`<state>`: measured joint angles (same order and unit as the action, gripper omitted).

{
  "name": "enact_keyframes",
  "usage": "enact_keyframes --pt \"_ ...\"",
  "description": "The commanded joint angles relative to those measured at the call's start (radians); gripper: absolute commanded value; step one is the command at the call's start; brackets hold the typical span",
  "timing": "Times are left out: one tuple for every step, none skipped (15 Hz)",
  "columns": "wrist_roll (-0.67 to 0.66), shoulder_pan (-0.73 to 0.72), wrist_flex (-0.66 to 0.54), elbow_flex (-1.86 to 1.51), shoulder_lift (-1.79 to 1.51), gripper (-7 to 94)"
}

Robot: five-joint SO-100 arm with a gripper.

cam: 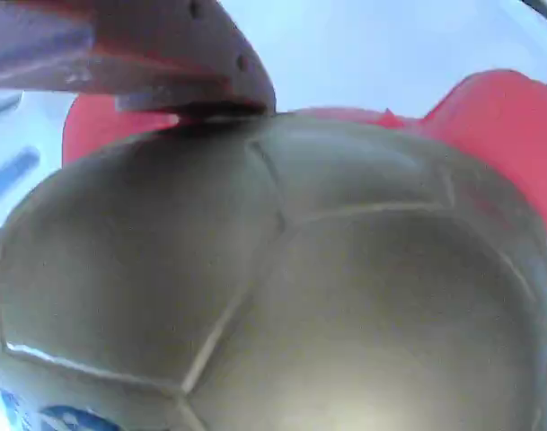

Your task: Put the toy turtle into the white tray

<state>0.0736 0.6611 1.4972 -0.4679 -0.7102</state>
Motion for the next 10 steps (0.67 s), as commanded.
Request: enact_keyframes --pt "-0.005 0.014 -0.002 0.006 -0.054 53" --pt "-0.008 0.014 -0.002 0.003 -0.054 53" --pt "-0.009 0.014 -0.002 0.000 -0.054 53" --pt "-0.011 0.014 0.000 0.000 -0.054 53" --pt "-0.015 0.014 0.002 0.000 -0.054 54" --pt "-0.015 0.015 0.005 -0.005 -0.054 56" --pt "-0.018 0.015 0.008 -0.012 -0.054 56" --pt "-0.020 0.015 0.008 -0.020 -0.054 59" --pt "-0.021 0.015 0.009 -0.025 -0.055 60" --pt "-0.023 0.017 0.009 -0.026 -0.058 60"
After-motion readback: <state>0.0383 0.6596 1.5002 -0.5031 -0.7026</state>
